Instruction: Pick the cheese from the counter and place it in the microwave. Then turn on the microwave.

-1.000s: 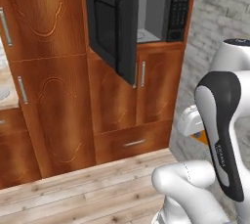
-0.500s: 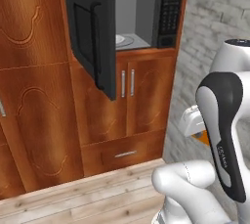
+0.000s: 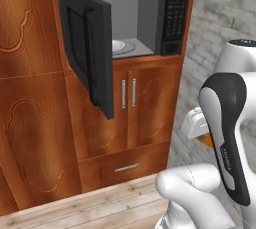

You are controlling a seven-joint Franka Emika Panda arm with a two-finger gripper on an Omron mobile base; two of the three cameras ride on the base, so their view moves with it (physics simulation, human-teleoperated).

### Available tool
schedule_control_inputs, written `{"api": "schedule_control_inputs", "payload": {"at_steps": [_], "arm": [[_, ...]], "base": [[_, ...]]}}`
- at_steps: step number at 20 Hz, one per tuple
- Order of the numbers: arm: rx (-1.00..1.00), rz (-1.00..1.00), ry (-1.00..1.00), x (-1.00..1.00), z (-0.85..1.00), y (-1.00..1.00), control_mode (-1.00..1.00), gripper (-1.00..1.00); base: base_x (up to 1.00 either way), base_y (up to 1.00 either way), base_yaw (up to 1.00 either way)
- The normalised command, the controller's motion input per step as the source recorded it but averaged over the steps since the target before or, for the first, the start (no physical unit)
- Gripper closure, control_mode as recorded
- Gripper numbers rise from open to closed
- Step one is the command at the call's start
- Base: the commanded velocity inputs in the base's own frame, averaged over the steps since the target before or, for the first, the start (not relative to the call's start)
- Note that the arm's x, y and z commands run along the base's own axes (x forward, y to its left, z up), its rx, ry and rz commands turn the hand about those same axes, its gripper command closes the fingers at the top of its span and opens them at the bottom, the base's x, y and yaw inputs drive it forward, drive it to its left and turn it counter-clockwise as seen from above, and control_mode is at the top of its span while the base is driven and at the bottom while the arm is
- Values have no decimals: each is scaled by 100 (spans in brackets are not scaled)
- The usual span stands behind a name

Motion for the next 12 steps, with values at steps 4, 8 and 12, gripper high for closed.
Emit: {"api": "schedule_control_inputs", "payload": {"at_steps": [4,8,12], "arm": [[0,0,0,0,0,0,100,100],[0,0,0,0,0,0,100,100],[0,0,0,0,0,0,100,100]], "base": [[43,-31,0],[54,-10,0],[62,-10,0]]}}
